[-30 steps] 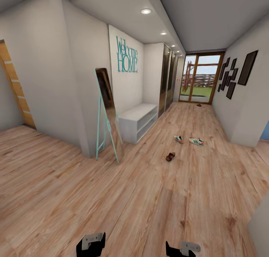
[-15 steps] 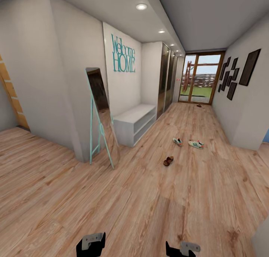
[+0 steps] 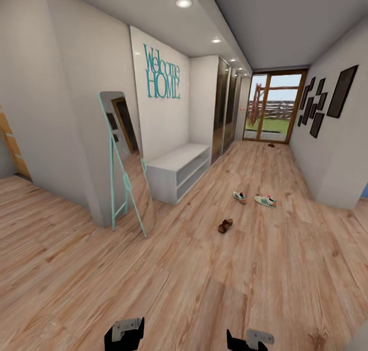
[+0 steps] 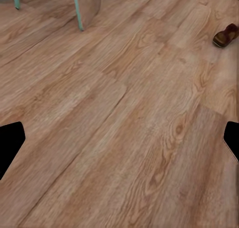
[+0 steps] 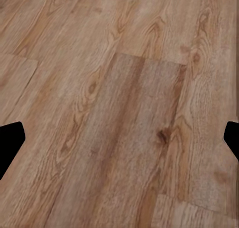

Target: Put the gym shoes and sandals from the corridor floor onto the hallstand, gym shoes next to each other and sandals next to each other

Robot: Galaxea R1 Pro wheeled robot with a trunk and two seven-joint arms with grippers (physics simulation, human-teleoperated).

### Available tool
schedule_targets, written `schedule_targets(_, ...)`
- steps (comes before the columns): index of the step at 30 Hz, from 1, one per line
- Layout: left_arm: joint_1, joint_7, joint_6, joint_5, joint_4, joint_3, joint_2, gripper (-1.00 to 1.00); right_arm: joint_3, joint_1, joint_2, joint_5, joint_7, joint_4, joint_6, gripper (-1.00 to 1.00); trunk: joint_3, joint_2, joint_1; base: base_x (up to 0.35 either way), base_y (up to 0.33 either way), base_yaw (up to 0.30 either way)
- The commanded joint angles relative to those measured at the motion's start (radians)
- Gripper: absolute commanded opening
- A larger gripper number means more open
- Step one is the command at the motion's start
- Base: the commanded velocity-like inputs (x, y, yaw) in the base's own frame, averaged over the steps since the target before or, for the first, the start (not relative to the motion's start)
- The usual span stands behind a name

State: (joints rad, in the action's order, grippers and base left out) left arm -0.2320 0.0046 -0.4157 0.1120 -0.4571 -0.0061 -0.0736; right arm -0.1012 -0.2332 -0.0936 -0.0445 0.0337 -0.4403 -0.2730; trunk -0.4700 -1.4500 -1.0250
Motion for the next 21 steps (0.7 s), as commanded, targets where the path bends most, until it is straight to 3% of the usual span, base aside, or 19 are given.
schedule_targets(1, 0.0, 0.0, 0.0, 0.0, 0.0, 0.0, 0.0, 1.0, 0.0, 0.0, 0.0, 0.0, 0.0, 0.0, 0.0, 1.0, 0.0, 0.0, 0.0, 0.258, -0.25, 0.0)
schedule_targets(21, 0.0, 0.0, 0.0, 0.0, 0.0, 0.0, 0.0, 1.0, 0.0, 0.0, 0.0, 0.0, 0.0, 0.0, 0.0, 1.0, 0.0, 0.0, 0.0, 0.255, -0.253, 0.0)
